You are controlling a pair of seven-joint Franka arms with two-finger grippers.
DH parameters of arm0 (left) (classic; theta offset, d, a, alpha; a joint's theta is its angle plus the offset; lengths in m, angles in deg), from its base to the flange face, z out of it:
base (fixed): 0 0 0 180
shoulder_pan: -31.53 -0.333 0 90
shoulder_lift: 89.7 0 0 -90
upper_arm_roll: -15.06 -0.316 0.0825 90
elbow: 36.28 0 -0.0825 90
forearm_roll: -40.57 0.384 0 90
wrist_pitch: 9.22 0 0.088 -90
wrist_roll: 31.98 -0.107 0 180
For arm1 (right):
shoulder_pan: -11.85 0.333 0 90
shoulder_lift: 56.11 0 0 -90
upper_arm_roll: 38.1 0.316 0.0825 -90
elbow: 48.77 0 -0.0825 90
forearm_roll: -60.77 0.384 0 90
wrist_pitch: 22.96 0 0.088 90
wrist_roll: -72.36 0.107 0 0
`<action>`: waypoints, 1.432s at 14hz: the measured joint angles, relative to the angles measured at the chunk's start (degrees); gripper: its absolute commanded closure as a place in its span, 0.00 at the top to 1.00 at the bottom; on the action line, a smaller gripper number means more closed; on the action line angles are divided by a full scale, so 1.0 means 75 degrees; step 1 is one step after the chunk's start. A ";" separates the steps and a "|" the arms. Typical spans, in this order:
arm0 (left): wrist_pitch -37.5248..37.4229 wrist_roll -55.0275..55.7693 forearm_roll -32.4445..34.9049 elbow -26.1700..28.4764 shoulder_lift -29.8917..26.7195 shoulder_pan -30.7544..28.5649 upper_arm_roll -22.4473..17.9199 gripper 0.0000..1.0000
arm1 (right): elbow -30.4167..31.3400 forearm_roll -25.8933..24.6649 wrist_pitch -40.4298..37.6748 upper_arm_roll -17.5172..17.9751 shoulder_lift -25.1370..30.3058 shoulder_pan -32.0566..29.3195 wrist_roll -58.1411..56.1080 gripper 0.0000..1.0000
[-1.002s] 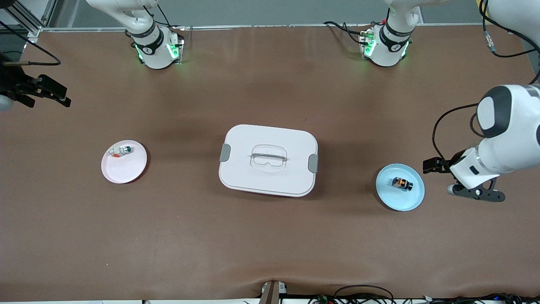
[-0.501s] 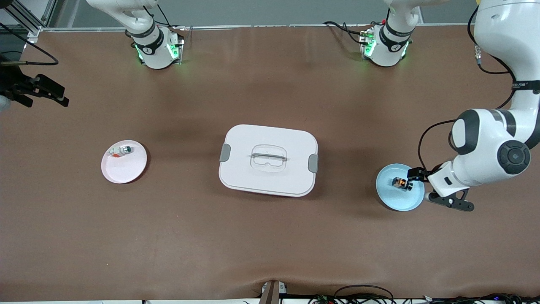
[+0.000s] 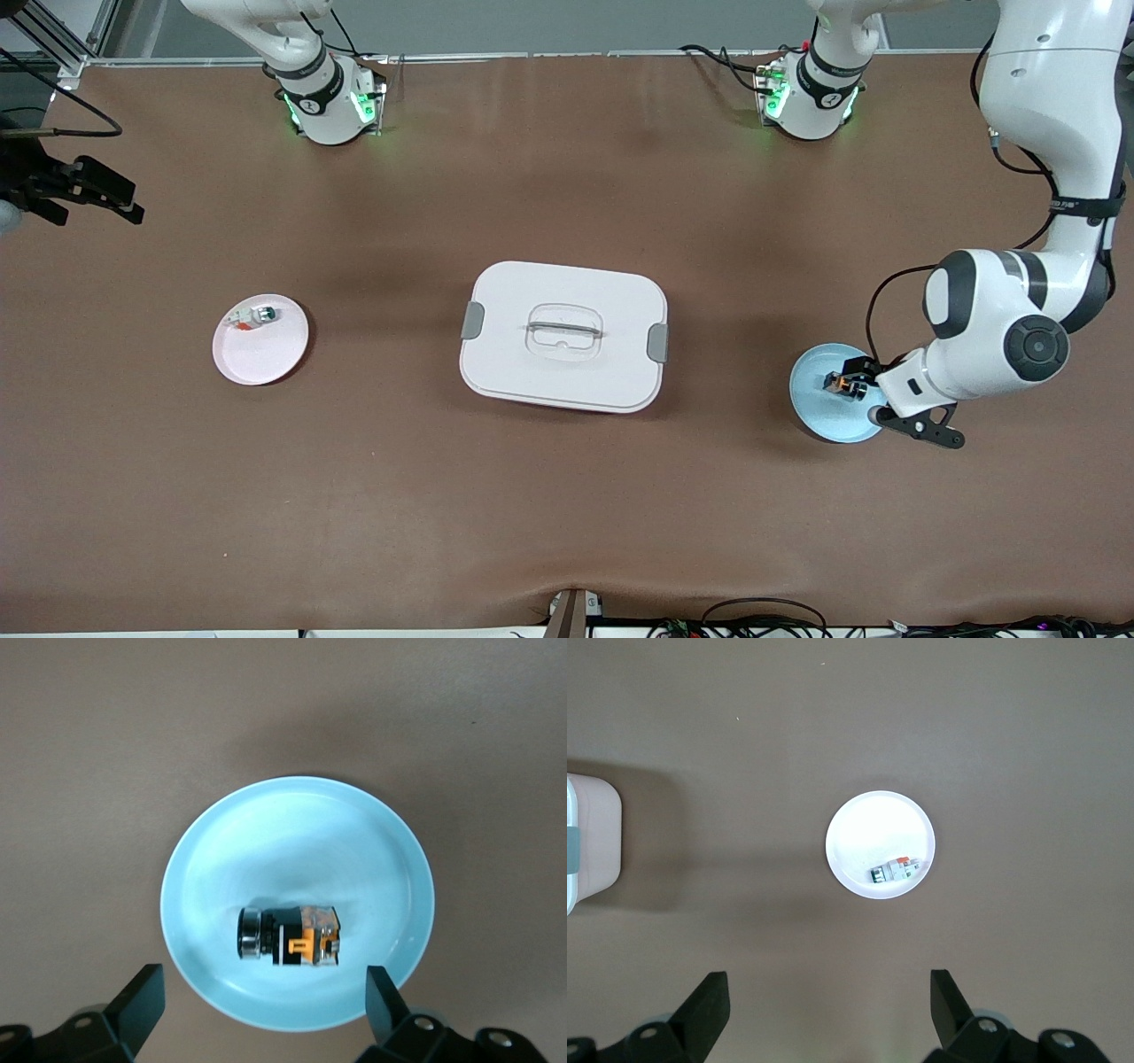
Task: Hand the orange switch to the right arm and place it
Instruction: 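Lower the left gripper over the orange switch on the blue plate, then close the left gripper on the orange switch and lift it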
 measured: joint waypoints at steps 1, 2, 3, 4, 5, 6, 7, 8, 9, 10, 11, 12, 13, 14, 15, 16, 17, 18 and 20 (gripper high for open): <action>0.0124 0.0000 0.0000 0.0073 0.0062 0.0005 0.0001 1.00 | 0.0000 -0.0001 0.0000 0.0006 0.0000 0.0000 0.0038 1.00; 0.0221 0.0000 0.0000 0.0133 0.0113 0.0011 0.0002 1.00 | 0.0000 -0.0001 0.0000 0.0010 0.0000 0.0000 0.0144 1.00; 0.0268 -0.0001 0.0001 0.0178 0.0159 0.0021 0.0003 1.00 | 0.0000 -0.0004 0.0000 0.0023 0.0000 0.0000 0.0264 1.00; 0.0304 -0.0001 0.0001 0.0213 0.0200 0.0041 0.0004 1.00 | 0.0000 -0.0006 0.0000 0.0041 0.0000 0.0000 0.0334 1.00; 0.0334 -0.0001 0.0011 0.0252 0.0234 0.0069 0.0004 1.00 | 0.0000 -0.0009 0.0001 0.0055 0.0000 0.0000 0.0365 1.00; 0.0366 -0.0001 0.0056 0.0310 0.0254 0.0098 0.0004 1.00 | 0.0000 -0.0012 0.0005 0.0063 0.0000 0.0000 0.0379 1.00; 0.0444 0.0000 0.0114 0.0382 0.0259 0.0117 0.0005 1.00 | 0.0000 -0.0024 0.0006 0.0068 0.0000 0.0000 0.0386 1.00; 0.0559 0.0000 0.0146 0.0459 0.0262 0.0125 0.0005 1.00 | 0.0000 -0.0043 0.0006 0.0078 0.0000 0.0000 0.0391 1.00; 0.0663 0.0000 0.0161 0.0530 0.0267 0.0125 0.0004 1.00 | 0.0000 -0.0079 0.0007 0.0099 0.0000 0.0001 0.0393 1.00; 0.0740 0.0000 0.0169 0.0595 0.0284 0.0125 0.0001 1.00 | 0.0000 -0.0140 0.0013 0.0125 0.0000 0.0003 0.0397 1.00; 0.0846 0.0000 0.0198 0.0642 0.0322 0.0122 -0.0002 1.00 | 0.0000 -0.0171 0.0017 0.0144 0.0000 0.0006 0.0402 1.00; 0.0964 0.0000 0.0277 0.0666 0.0377 0.0117 -0.0002 1.00 | 0.0000 -0.0182 0.0020 0.0150 0.0000 0.0013 0.0404 1.00; 0.1078 0.0000 0.0343 0.0676 0.0441 0.0112 -0.0003 1.00 | 0.0000 -0.0187 0.0026 0.0151 0.0000 0.0017 0.0408 1.00; 0.1156 0.0000 0.0379 0.0680 0.0492 0.0109 -0.0005 1.00 | 0.0000 -0.0189 0.0028 0.0150 0.0000 0.0017 0.0410 1.00; 0.1188 0.0000 0.0397 0.0681 0.0525 0.0109 -0.0006 1.00 | 0.0000 -0.0191 0.0029 0.0151 0.0000 0.0017 0.0411 1.00; 0.1198 0.0000 0.0402 0.0681 0.0544 0.0109 -0.0006 1.00 | 0.0000 -0.0192 0.0029 0.0150 0.0000 0.0017 0.0412 1.00; 0.1210 0.0000 0.0403 0.0681 0.0555 0.0109 -0.0006 1.00 | 0.0000 -0.0192 0.0029 0.0150 0.0000 0.0017 0.0414 1.00; 0.1236 0.0000 0.0403 0.0684 0.0565 0.0109 -0.0006 1.00 | 0.0000 -0.0192 0.0030 0.0151 0.0000 0.0017 0.0415 1.00; 0.1391 0.0000 0.0409 0.0735 0.0597 0.0109 -0.0008 1.00 | 0.0000 -0.0192 0.0030 0.0151 0.0000 0.0017 0.0419 1.00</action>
